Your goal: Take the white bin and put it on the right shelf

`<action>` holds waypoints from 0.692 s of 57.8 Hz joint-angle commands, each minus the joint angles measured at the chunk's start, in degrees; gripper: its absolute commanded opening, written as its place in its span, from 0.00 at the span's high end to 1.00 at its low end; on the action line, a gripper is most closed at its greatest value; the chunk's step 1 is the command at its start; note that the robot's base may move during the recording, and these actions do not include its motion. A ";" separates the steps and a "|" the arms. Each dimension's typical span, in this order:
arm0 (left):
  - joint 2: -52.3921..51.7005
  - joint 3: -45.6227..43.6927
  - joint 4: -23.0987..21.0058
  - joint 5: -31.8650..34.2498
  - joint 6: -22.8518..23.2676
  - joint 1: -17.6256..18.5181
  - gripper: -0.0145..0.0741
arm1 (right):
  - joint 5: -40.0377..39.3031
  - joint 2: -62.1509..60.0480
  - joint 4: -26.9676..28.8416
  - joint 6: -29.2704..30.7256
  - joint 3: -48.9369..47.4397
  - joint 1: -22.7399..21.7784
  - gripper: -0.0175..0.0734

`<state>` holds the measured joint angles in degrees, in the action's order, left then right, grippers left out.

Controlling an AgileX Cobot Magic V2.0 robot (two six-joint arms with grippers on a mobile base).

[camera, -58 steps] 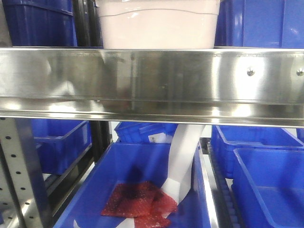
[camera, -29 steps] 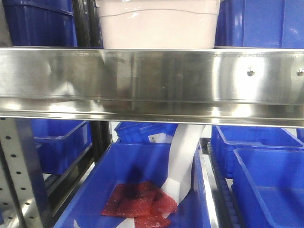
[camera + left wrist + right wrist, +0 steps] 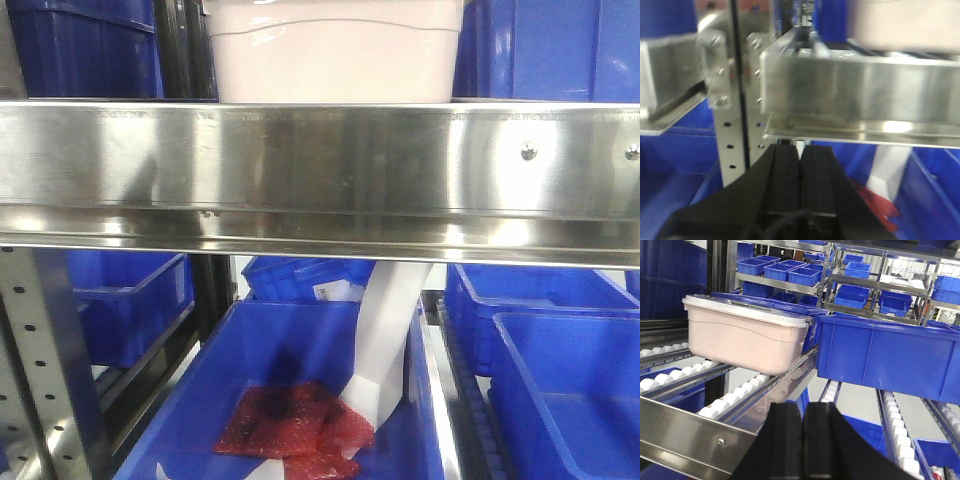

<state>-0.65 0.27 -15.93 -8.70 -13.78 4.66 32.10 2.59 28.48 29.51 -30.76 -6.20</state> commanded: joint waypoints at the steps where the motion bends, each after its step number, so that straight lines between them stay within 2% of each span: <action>1: -0.71 2.11 -0.16 12.38 0.63 0.35 0.97 | -4.73 0.95 1.10 -0.06 -1.35 -0.22 0.73; 3: -0.71 1.81 -0.07 10.01 0.63 0.35 0.97 | -4.73 0.95 1.10 -0.06 -1.35 -0.22 0.73; 40: -0.71 1.81 0.09 10.10 0.63 0.35 0.97 | -4.73 0.95 1.10 -0.06 -1.35 -0.22 0.73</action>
<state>-0.65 1.36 -15.58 -3.94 -13.66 4.66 32.10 2.59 28.48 29.43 -30.76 -6.20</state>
